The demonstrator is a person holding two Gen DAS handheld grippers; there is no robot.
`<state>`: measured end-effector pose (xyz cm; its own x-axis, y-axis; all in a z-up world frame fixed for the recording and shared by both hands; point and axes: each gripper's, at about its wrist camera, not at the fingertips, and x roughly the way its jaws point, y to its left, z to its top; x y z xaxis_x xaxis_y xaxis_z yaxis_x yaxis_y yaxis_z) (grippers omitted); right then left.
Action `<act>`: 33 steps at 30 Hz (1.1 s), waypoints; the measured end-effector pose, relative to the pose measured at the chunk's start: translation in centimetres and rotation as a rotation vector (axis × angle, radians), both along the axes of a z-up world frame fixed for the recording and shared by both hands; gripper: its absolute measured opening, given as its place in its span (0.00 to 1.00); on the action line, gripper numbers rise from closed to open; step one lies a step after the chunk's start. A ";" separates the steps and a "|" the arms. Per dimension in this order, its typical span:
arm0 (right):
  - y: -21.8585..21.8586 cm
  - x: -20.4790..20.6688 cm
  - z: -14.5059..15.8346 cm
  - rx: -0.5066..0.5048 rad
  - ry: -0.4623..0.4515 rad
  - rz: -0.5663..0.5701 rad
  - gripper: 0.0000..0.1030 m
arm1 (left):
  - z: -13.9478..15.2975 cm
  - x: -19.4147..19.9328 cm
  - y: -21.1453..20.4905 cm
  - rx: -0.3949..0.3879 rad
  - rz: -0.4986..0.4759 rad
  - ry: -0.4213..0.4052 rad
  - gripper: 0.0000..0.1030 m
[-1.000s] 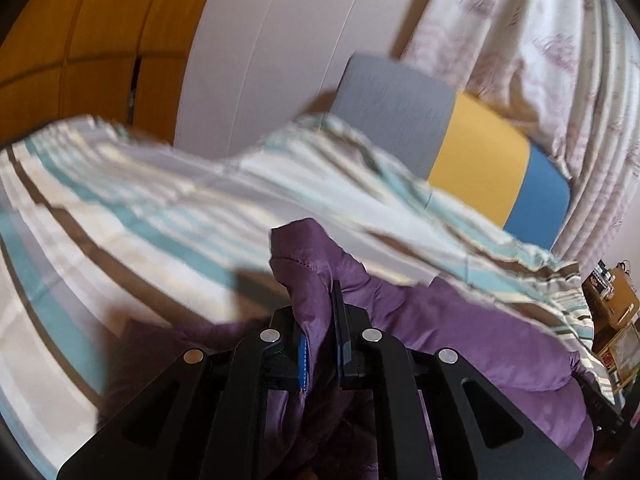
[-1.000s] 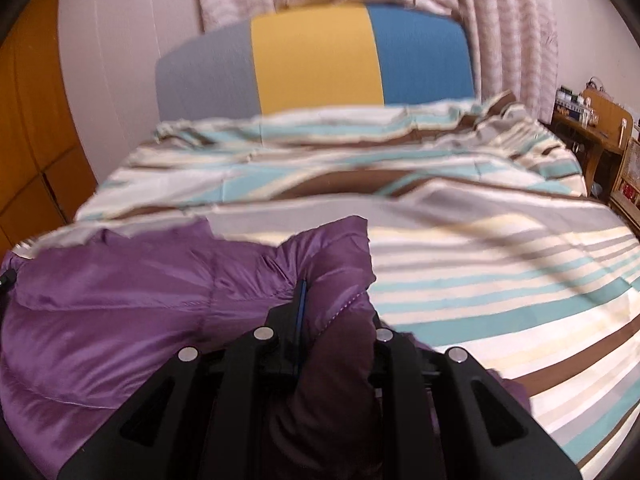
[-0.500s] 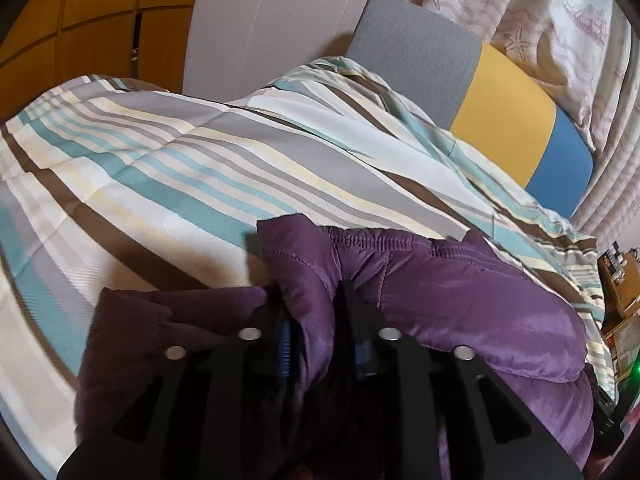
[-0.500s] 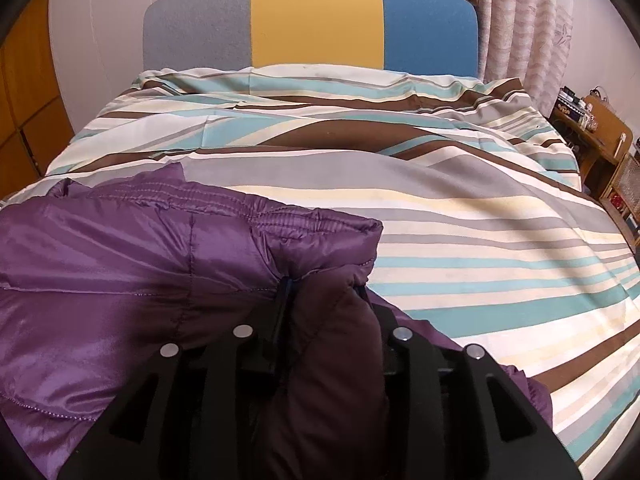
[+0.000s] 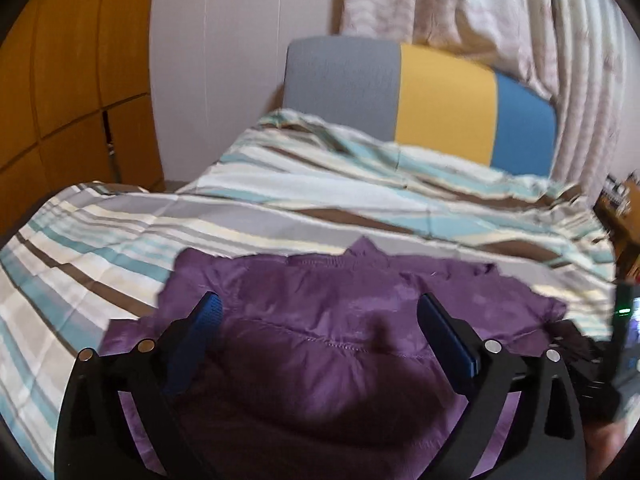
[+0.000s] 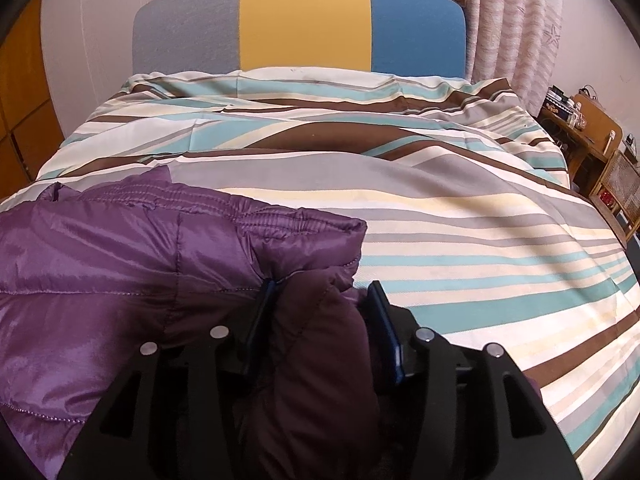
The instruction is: Fold large clothes
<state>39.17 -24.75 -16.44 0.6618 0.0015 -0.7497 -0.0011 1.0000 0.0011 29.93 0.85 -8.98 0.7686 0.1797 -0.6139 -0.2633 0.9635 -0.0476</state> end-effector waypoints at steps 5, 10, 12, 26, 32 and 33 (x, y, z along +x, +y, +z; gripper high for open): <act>0.0 0.0 0.0 0.006 0.000 0.001 0.46 | -4.7 2.6 1.2 -0.098 0.010 0.102 0.96; -0.1 0.1 0.0 0.011 -0.001 0.001 0.47 | -5.5 2.7 0.7 -0.072 0.010 0.109 0.97; -0.1 0.0 0.1 0.009 -0.007 -0.001 0.47 | -5.7 2.6 0.9 -0.082 0.009 0.106 0.97; 5.7 -5.8 8.1 0.127 -0.202 0.187 0.54 | -5.7 2.5 0.9 -0.086 0.006 0.099 0.97; 9.6 -3.3 4.5 0.065 -0.109 0.218 0.52 | -5.7 2.5 1.0 -0.087 0.006 0.097 0.97; 9.8 -2.7 3.5 0.063 -0.084 0.216 0.53 | -5.7 2.5 1.0 -0.088 0.006 0.095 0.97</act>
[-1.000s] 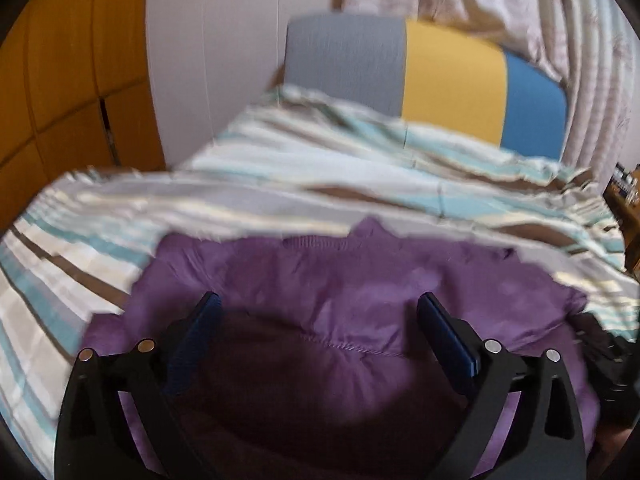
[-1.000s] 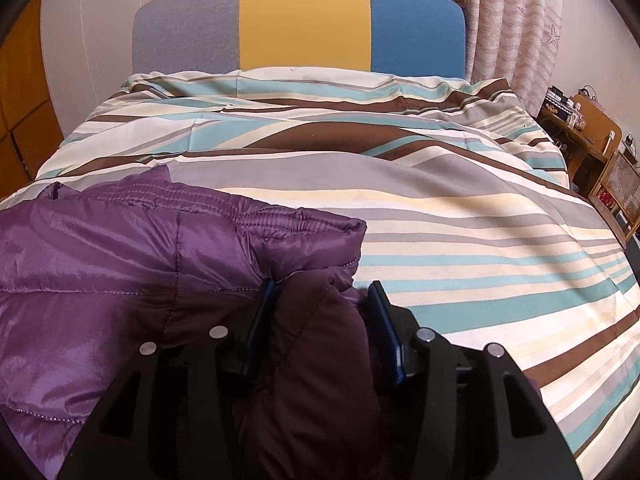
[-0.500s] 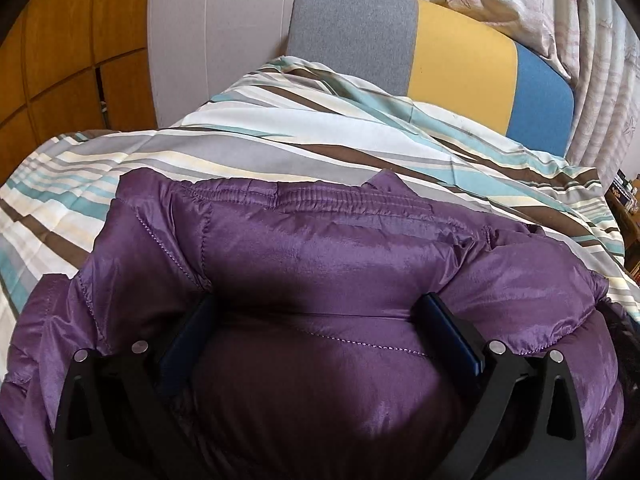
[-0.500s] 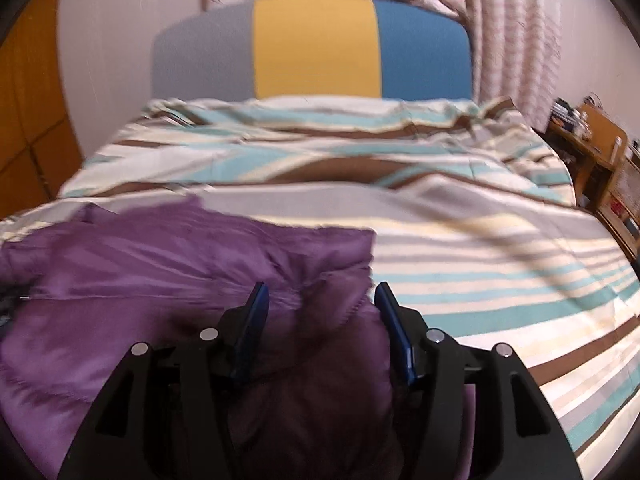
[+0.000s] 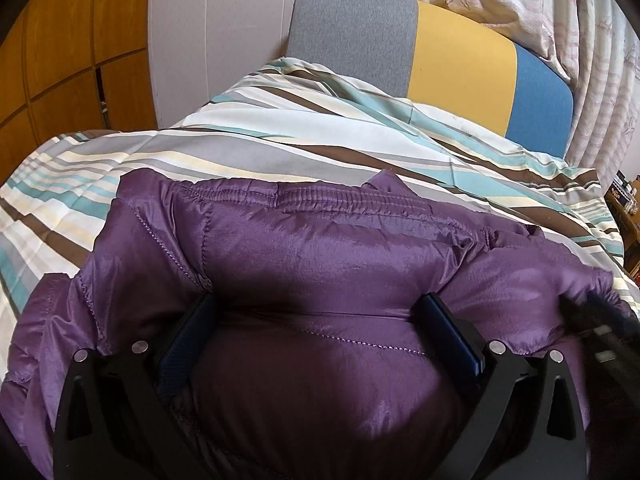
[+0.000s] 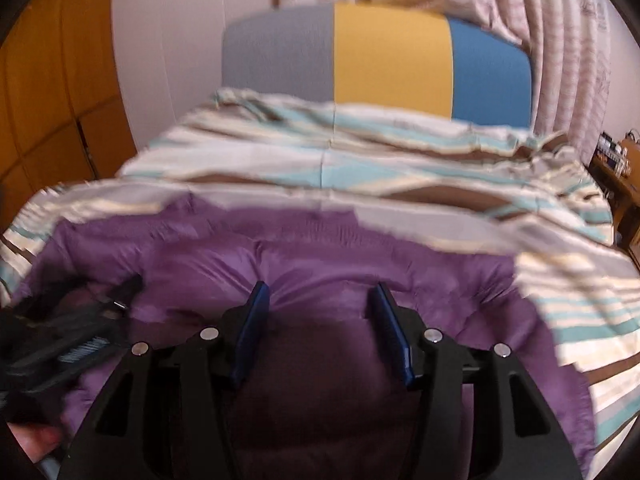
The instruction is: Fold large clothes
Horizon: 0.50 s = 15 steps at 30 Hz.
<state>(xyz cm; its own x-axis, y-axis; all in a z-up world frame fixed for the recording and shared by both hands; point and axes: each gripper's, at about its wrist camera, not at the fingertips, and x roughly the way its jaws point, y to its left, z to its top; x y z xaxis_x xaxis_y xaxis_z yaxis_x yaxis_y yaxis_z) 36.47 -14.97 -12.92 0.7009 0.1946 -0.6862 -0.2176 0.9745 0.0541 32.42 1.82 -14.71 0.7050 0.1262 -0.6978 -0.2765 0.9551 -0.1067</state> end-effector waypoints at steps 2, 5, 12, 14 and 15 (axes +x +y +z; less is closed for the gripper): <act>0.4 0.7 -1.5 -0.019 0.027 0.000 0.53 | 0.0 0.0 -0.1 0.004 0.003 0.001 0.97; 0.9 1.6 -2.6 -0.046 0.043 0.002 0.53 | 0.0 0.1 -0.2 0.010 0.007 0.008 0.97; 0.8 1.4 -3.2 -0.037 0.040 0.000 0.53 | 0.2 0.2 -0.3 0.018 0.009 0.034 0.97; 0.6 1.4 -3.0 -0.026 0.038 0.001 0.54 | 0.6 0.0 -0.4 0.022 0.000 0.065 0.97; 0.3 1.3 -2.9 -0.007 0.035 0.004 0.55 | 1.0 -0.2 -0.2 0.014 -0.022 0.078 0.97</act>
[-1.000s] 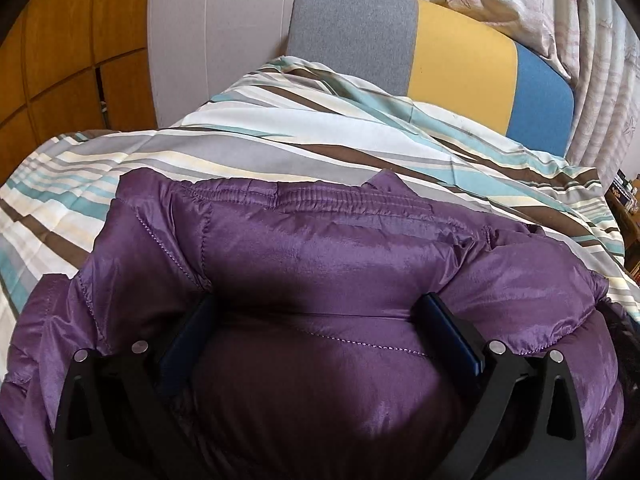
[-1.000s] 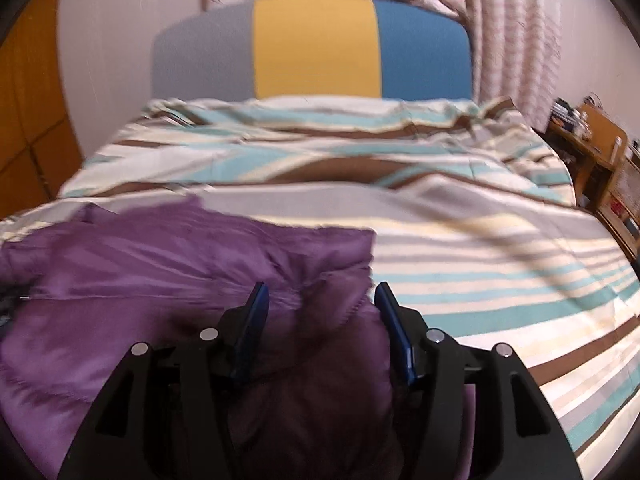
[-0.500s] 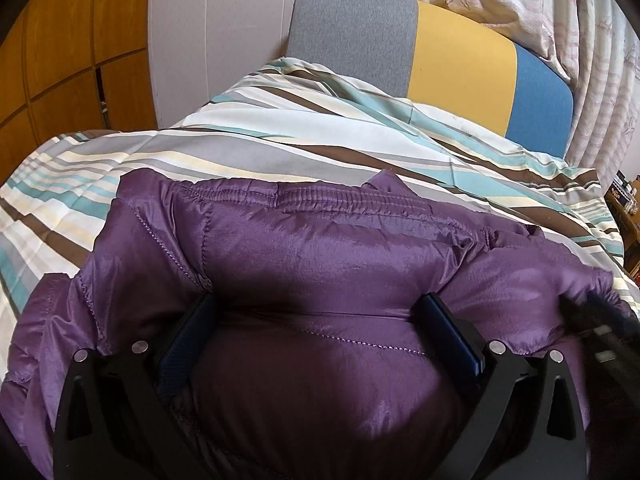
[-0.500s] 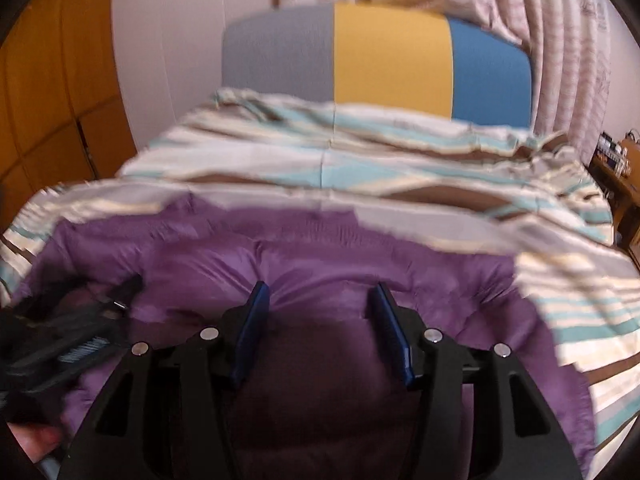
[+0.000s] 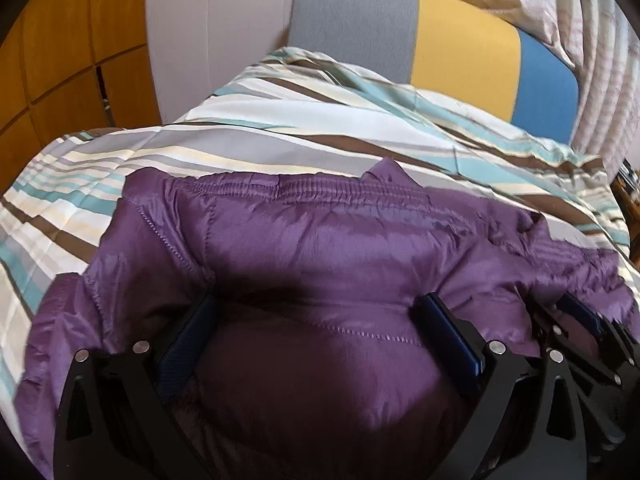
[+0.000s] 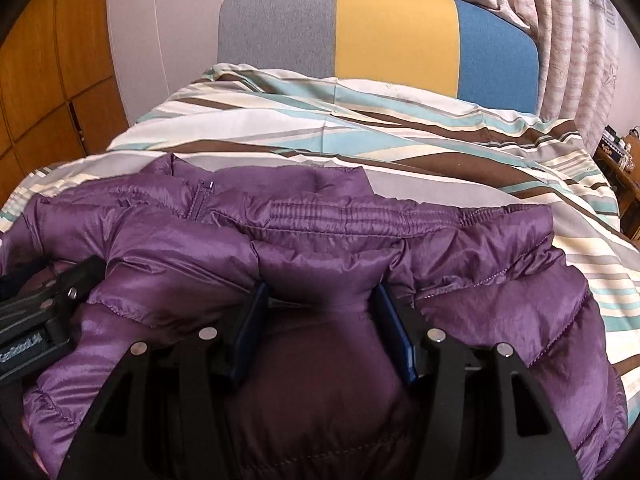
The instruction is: Fold large clothes
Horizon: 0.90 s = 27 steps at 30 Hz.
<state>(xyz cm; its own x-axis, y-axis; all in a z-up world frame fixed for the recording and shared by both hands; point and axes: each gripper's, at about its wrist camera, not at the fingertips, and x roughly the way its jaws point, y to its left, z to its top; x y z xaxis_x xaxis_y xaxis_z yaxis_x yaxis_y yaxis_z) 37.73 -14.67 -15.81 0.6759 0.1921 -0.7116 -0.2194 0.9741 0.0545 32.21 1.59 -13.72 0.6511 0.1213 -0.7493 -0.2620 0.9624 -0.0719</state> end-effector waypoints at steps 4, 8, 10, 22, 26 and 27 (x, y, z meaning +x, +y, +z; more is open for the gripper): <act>-1.8 -0.7 1.6 0.091 -0.010 0.010 0.60 | 2.1 -0.9 2.3 -0.026 -0.012 0.000 0.97; -4.5 -1.0 3.7 0.091 -0.046 -0.018 0.60 | 3.1 -0.6 4.9 0.001 0.049 -0.009 0.97; -6.1 -0.6 4.1 0.059 -0.053 -0.053 0.60 | 2.6 0.2 5.8 0.035 0.073 0.014 0.97; -10.5 1.4 -0.5 0.034 0.056 -0.182 0.66 | -1.9 0.8 9.2 -0.114 0.074 0.023 0.97; -10.6 1.3 -0.6 0.032 0.050 -0.186 0.66 | -1.7 0.5 9.2 -0.122 0.075 0.017 0.97; -10.7 1.2 -0.6 0.029 0.049 -0.187 0.67 | -1.6 0.3 9.2 -0.127 0.077 0.014 0.97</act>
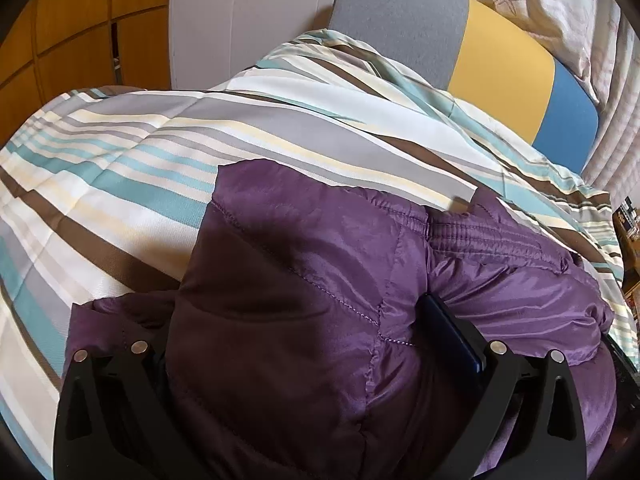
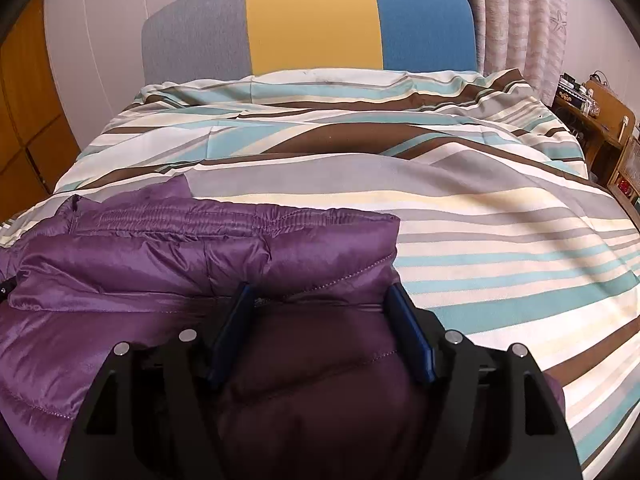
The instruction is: Fold large clothes
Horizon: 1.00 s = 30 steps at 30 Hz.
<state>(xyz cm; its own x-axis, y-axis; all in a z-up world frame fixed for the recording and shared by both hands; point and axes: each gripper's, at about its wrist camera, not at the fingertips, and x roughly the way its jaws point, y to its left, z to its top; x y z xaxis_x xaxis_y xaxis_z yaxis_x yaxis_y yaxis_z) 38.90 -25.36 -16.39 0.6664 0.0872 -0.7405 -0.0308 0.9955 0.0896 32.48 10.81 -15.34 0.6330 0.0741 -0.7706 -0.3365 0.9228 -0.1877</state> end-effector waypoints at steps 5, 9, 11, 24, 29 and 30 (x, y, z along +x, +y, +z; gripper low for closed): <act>0.5 0.7 -0.2 -0.012 -0.004 -0.002 0.69 | 1.1 -2.6 0.2 0.012 0.026 -0.005 0.97; 0.5 0.6 -0.1 -0.012 -0.006 -0.004 0.70 | 2.0 -5.4 1.0 0.107 0.088 -0.035 0.97; 0.5 0.5 -0.1 -0.015 -0.013 -0.004 0.71 | 1.0 -5.7 1.8 0.072 0.076 -0.040 0.97; -0.1 -1.0 0.5 -0.015 -0.038 -0.032 0.80 | 0.9 -6.9 1.6 0.073 0.035 -0.009 0.97; -0.2 -2.4 1.2 -0.030 -0.077 -0.040 0.81 | 2.0 -11.8 1.7 0.027 0.051 -0.099 0.97; -0.1 -2.6 1.3 -0.038 -0.079 -0.041 0.82 | 2.0 -12.4 1.8 0.025 0.069 -0.099 0.97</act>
